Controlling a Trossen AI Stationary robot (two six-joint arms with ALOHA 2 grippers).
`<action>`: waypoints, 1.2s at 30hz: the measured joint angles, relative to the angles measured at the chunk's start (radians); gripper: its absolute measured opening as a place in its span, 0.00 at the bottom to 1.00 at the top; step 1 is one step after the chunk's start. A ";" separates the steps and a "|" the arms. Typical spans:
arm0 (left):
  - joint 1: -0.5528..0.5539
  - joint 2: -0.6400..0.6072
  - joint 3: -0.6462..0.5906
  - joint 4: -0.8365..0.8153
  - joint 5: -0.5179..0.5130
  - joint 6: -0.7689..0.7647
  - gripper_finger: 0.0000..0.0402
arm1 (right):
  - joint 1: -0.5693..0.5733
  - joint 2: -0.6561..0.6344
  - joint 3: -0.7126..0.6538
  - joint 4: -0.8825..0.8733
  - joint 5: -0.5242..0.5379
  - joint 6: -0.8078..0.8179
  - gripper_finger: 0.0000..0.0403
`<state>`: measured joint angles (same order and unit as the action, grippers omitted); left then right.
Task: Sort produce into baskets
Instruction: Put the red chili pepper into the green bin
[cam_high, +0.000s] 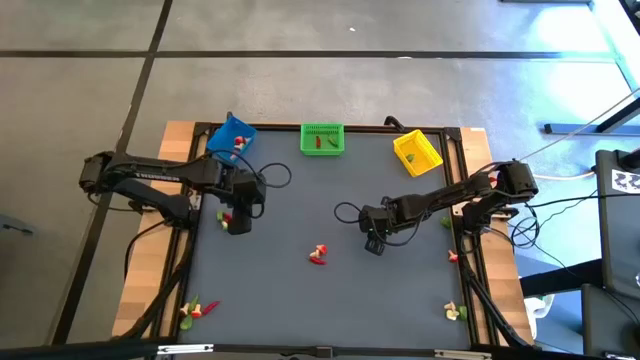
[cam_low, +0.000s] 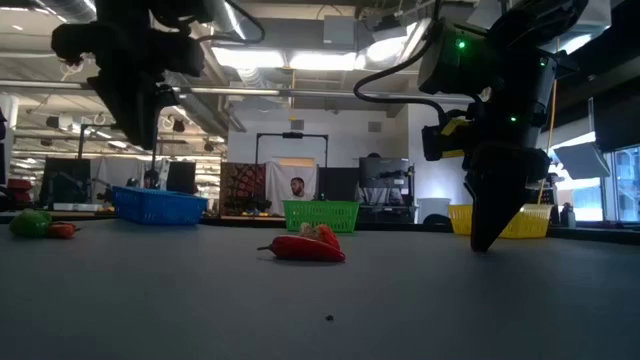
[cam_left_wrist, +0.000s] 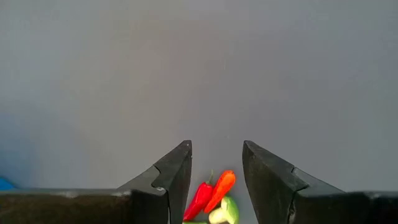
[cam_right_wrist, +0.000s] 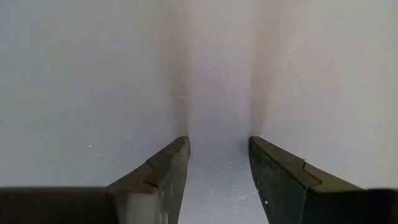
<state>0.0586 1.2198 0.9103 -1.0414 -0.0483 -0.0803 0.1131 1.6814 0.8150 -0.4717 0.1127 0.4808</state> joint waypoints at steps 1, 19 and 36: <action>0.000 0.000 -0.011 -0.007 0.000 0.000 0.35 | 0.000 0.000 0.000 0.000 0.000 0.000 0.43; 0.001 0.016 -0.169 -0.043 0.000 -0.006 0.35 | 0.000 0.000 0.000 0.001 0.000 -0.011 0.43; 0.001 0.293 -0.168 -0.044 -0.018 -0.013 0.35 | 0.000 0.000 0.000 0.002 0.000 -0.014 0.43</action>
<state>0.0593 1.5123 0.7422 -1.0855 -0.0661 -0.0937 0.1131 1.6814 0.8153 -0.4702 0.1127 0.4667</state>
